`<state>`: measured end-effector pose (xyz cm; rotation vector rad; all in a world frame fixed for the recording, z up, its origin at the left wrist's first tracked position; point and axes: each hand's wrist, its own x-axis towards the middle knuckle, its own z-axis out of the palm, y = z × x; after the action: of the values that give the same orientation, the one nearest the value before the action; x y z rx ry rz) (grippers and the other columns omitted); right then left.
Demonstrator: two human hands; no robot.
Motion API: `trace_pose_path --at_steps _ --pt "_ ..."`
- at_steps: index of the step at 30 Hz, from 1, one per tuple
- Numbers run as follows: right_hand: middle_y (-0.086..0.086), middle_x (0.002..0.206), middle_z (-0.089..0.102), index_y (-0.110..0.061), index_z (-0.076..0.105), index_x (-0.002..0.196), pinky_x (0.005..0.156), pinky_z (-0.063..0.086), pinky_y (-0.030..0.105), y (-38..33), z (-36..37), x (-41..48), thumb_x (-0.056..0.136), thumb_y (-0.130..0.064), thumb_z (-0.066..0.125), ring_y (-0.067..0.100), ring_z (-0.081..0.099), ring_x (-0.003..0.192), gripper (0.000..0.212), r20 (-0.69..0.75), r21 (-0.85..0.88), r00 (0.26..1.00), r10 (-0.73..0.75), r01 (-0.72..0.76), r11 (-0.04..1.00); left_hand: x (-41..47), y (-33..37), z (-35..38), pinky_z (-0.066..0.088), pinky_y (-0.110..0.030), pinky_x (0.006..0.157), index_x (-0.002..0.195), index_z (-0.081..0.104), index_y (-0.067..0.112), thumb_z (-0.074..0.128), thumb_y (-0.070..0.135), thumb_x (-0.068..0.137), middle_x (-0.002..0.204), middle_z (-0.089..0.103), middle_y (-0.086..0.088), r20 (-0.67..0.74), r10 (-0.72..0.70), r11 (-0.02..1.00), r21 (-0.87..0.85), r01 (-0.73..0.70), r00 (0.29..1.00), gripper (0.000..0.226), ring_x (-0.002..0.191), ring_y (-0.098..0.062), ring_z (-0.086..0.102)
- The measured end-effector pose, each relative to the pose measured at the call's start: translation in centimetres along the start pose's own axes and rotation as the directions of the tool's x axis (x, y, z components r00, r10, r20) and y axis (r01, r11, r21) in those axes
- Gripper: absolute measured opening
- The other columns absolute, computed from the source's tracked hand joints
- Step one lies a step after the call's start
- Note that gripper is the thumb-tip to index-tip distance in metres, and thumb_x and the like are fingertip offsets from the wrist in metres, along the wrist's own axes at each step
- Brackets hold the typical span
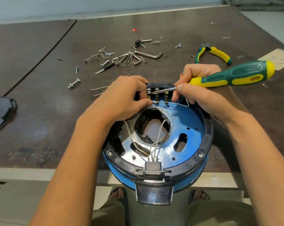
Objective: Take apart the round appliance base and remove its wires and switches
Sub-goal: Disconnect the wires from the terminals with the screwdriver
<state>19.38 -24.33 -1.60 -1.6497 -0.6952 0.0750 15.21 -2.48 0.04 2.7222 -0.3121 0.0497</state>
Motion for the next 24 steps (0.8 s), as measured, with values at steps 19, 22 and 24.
trace_pose_path --at_steps 19,22,24 --pt "0.01 0.066 0.071 -0.011 0.059 0.063 0.055 0.047 0.023 0.06 0.76 0.43 0.077 -0.01 0.064 0.007 0.059 0.056 0.015 -0.064 -0.14 0.989 0.133 -0.141 0.98 0.0 -0.08 -0.11 0.044 -0.038 0.099 0.081 0.072 0.016 0.077 0.024 0.084 0.133 0.059 0.01 0.018 -0.005 1.0 -0.021 0.005 1.0 0.01 0.112 -0.013 0.057" --pt "0.012 0.062 0.069 -0.012 0.058 0.061 0.05 0.04 0.017 0.27 0.42 0.41 0.076 -0.009 0.061 0.005 0.051 0.05 0.016 -0.078 -0.041 0.991 0.11 -0.114 0.993 -0.07 -0.11 -0.29 0.043 -0.035 0.102 0.082 0.072 0.017 0.075 0.016 0.085 0.134 0.058 0.012 0.035 -0.017 0.999 -0.036 0.018 0.999 0.004 0.113 -0.013 0.056" --pt "0.011 0.06 0.068 -0.013 0.058 0.06 0.05 0.04 0.015 0.49 0.25 0.45 0.076 -0.008 0.059 0.004 0.052 0.048 0.017 -0.075 0.003 0.994 0.085 -0.085 0.996 -0.1 -0.09 -0.42 0.042 -0.035 0.104 0.082 0.072 0.019 0.074 0.013 0.086 0.136 0.057 0.012 0.047 -0.023 0.999 -0.037 0.024 0.999 0.007 0.115 -0.012 0.055"
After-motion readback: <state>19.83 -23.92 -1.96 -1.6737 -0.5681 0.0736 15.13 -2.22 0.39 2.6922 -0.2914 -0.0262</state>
